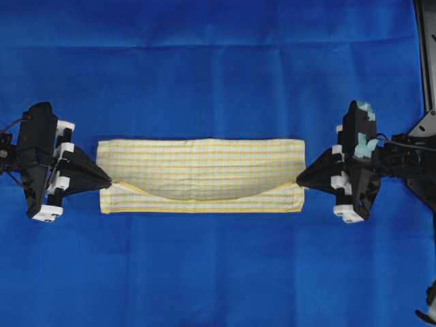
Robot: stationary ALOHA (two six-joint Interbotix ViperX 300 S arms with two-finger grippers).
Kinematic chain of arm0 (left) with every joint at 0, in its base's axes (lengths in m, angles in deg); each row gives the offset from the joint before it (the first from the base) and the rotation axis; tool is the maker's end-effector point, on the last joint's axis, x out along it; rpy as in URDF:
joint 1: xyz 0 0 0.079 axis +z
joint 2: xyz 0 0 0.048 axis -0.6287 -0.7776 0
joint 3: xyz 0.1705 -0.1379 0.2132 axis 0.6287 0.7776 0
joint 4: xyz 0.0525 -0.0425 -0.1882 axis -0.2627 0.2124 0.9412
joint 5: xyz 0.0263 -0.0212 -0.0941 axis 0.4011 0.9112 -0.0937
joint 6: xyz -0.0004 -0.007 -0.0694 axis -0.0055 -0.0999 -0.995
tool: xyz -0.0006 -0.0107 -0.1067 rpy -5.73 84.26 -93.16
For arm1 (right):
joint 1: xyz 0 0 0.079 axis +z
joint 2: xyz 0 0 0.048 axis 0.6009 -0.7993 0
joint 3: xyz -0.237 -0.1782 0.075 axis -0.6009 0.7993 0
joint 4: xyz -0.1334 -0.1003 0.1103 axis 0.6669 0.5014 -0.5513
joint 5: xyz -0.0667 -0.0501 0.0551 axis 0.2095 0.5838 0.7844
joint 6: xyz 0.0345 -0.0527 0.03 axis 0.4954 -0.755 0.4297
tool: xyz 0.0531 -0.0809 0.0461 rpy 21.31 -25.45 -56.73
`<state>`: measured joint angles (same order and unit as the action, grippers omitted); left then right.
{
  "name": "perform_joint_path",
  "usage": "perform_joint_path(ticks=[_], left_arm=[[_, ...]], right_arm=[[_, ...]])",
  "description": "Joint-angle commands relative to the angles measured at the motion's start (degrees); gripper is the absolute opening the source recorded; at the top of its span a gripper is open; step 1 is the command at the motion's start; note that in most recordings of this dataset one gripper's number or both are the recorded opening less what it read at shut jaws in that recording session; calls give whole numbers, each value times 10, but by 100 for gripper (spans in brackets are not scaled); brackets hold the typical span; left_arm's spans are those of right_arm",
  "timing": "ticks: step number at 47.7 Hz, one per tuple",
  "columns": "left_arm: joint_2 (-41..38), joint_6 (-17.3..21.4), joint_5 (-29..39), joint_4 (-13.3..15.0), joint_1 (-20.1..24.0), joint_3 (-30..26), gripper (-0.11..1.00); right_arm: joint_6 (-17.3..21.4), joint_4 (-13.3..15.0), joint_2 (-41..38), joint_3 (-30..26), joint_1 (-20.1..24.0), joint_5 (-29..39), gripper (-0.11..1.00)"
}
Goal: Fold the yellow towel.
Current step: 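Pull the top corners down toward the bottom edge, folding the towel in half, then open both grippers to release the folded edge, then grasp the folded strip's left and right ends with both grippers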
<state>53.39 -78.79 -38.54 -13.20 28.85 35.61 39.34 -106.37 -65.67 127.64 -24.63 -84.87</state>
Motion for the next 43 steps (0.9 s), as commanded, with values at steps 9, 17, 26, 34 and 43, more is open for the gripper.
perform_joint_path(ticks=[9,17,26,34,43], left_arm=[[-17,3,7,1,-2,-17,5],[-40,5,7,1,4,-25,5],[-50,5,10,1,12,-32,18],[-43,6,18,1,12,-32,63],[-18,10,26,1,32,-32,63]], right_arm=[[-5,-3,-13,-18,5,4,5],[-10,0,-34,-26,6,8,5],[-10,0,-51,-35,6,15,6],[-10,0,-53,-39,6,16,37],[-19,7,-44,-37,-2,7,84]])
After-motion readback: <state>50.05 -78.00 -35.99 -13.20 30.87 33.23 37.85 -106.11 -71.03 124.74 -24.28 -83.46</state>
